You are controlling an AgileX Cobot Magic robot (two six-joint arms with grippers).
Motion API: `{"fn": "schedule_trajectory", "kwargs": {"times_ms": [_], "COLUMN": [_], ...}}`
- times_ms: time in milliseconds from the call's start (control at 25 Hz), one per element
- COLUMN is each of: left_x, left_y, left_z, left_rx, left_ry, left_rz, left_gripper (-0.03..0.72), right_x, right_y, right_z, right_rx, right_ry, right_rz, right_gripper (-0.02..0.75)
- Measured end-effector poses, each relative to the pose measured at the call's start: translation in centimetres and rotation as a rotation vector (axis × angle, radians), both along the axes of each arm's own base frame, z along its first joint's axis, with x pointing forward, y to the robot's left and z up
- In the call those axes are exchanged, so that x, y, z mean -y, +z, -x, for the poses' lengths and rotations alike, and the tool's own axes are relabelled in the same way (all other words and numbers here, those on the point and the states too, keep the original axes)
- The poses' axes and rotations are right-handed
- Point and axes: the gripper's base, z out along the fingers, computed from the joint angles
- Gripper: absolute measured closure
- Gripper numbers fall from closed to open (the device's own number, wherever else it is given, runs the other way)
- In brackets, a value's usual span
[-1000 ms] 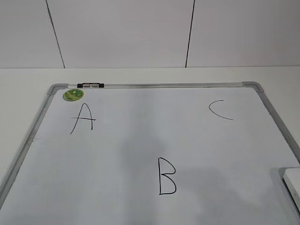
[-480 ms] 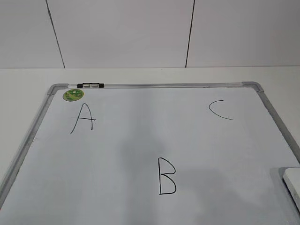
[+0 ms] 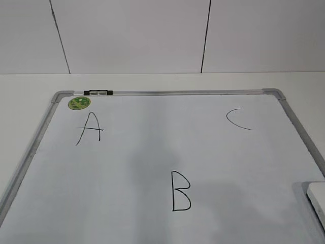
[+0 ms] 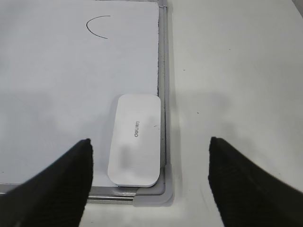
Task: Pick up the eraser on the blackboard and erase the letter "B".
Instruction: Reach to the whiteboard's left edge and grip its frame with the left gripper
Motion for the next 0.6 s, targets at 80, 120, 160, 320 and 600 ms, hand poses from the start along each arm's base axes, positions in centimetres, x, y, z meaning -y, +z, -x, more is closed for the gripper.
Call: {"fn": "schedule_trajectory", "kwargs": {"times_ms": [80, 120, 160, 320, 600], "left_x": [0.0, 0.0, 0.0, 0.1, 0.4], "left_y": [0.0, 0.0, 0.0, 0.0, 2.3], "left_z": [0.0, 0.0, 0.0, -0.1, -2.3], "left_rx": [0.000, 0.000, 0.000, -0.010, -0.104], "left_ry": [0.000, 0.000, 0.000, -0.003, -0.012], "left_rz": [0.000, 0.000, 0.000, 0.004, 0.009], "left_gripper": [0.451, 0.450, 0.449, 0.449, 0.449], "right_x": [0.0, 0.0, 0.0, 0.0, 0.0], "right_y": [0.0, 0.0, 0.0, 0.0, 0.0], "right_z": [0.0, 0.0, 0.0, 0.0, 0.0], "right_rx": [0.000, 0.000, 0.000, 0.000, 0.000], "right_ry": [0.000, 0.000, 0.000, 0.000, 0.000], "right_rz": [0.000, 0.000, 0.000, 0.000, 0.000], "right_gripper": [0.154, 0.154, 0.154, 0.154, 0.154]}}
